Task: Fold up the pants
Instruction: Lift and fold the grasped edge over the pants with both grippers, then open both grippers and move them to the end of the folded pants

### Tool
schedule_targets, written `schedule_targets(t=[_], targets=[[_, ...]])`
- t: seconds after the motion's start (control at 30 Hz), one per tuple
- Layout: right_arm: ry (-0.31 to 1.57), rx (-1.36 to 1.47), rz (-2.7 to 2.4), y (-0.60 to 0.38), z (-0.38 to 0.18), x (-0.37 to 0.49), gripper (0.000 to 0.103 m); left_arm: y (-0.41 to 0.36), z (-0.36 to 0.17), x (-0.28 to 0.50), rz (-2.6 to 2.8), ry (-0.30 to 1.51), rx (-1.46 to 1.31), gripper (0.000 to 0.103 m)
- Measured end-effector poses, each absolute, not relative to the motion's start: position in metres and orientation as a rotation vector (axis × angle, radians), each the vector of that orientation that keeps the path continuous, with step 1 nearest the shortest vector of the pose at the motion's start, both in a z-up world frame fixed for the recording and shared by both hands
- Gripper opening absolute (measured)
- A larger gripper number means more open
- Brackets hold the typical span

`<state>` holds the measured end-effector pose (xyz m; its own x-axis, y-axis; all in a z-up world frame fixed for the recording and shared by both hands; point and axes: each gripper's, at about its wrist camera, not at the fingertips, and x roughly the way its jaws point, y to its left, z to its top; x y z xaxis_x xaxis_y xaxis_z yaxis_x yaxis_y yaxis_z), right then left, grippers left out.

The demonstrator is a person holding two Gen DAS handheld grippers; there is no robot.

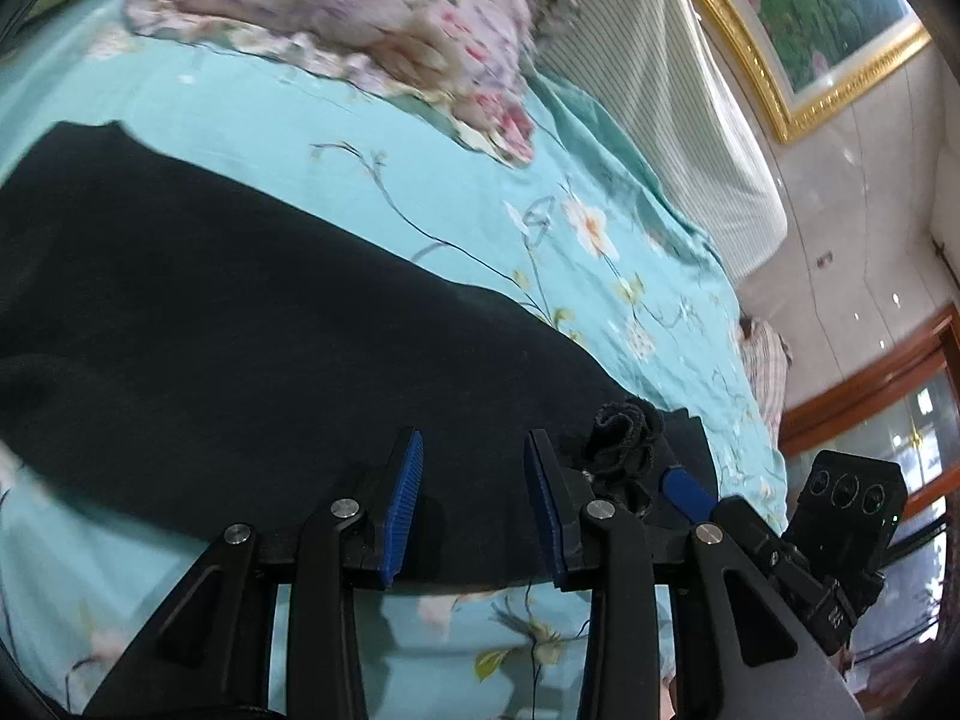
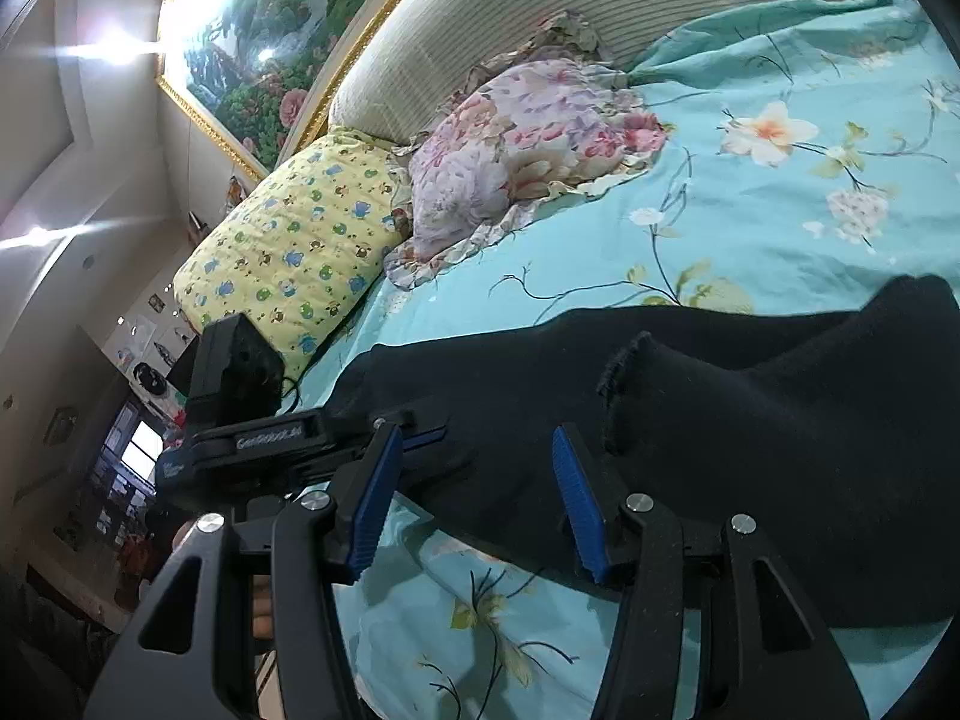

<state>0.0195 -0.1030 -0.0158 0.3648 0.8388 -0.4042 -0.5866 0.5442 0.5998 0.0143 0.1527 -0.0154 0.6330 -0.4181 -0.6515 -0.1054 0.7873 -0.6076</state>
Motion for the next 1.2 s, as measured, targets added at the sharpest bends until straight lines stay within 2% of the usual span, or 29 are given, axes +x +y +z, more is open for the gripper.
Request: schedule_targets(t=[0.37,0.5,0.7,0.8,1.2], targets=[[0.753,0.323,1.010,-0.072,-0.003,0.030,0.054,0.216,-0.014,-0.060,0.020,0.778,-0.789,0.053],[0.760,0.281,1.049,-0.048,0.002,0.035,0.059,0.237,-0.017,-0.083,0.104,0.735,-0.845,0.061],[0.773,0.193,1.108,-0.009,0.007,0.044,0.059,0.265,-0.031,-0.092,0.155,0.747,-0.927,0.062],[0.783,0.160,1.126,0.009,0.011,0.051,0.059,0.272,-0.036,-0.088,0.174,0.757,-0.947,0.068],[0.852,-0.102,1.229,0.102,0.019,0.097,0.059,0.285,-0.056,-0.062,0.222,0.800,-0.988,0.070]])
